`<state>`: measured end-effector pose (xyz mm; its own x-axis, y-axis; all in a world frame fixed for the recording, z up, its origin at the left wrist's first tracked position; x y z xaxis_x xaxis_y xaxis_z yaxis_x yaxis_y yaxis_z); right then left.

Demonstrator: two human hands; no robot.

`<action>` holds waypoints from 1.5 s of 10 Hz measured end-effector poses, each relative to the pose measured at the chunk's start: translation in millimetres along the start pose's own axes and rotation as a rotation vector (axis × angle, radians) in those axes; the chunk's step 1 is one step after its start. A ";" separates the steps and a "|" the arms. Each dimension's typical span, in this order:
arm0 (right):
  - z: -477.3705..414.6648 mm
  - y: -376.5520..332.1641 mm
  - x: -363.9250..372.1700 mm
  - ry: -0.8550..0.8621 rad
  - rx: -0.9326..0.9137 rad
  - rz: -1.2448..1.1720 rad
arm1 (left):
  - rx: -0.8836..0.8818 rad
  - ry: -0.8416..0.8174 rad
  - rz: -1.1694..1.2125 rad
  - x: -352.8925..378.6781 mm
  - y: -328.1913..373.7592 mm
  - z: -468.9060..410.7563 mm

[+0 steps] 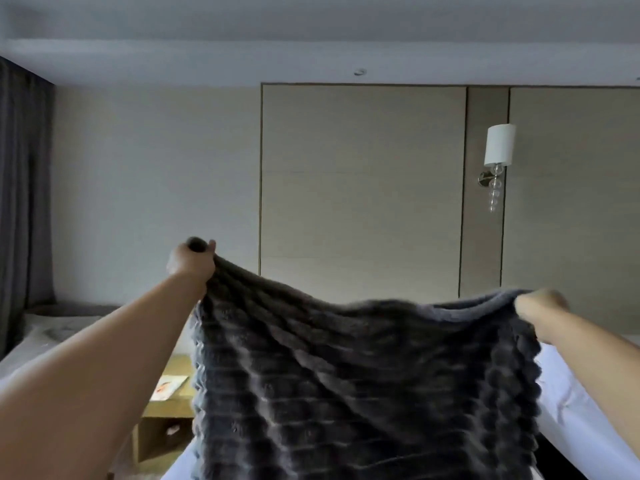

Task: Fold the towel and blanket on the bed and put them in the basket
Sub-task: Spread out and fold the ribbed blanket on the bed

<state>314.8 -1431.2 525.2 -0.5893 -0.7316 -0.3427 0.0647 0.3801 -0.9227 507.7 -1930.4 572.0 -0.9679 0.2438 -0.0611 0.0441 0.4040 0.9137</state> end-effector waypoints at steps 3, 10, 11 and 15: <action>1.7 14.0 0.6 0.100 -0.119 -0.049 | -0.052 -0.276 -0.056 39.9 -27.1 8.0; 309.5 493.2 82.5 -1.556 0.531 1.241 | -1.235 -1.478 -1.102 -43.2 -469.5 369.4; 299.5 481.7 104.6 -1.583 0.481 1.297 | -1.302 -1.457 -0.997 -13.9 -474.2 363.9; -54.5 163.0 398.7 -0.589 0.523 -0.596 | -0.820 -0.725 0.487 361.0 -293.6 45.9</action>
<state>46.6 -1630.2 247.8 -0.1554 -0.9408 0.3011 0.3188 -0.3363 -0.8862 156.7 -1920.5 263.3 -0.5169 0.7616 0.3908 -0.0588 -0.4870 0.8714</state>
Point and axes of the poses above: each hand's wrist, its own z-axis away from the middle knuckle, its own x-axis out of the palm, y = z × x, the point moved 2 cm from there along -z, towards the middle knuckle, and after that the axes turned 11 degrees about y, right-handed, at the moved point
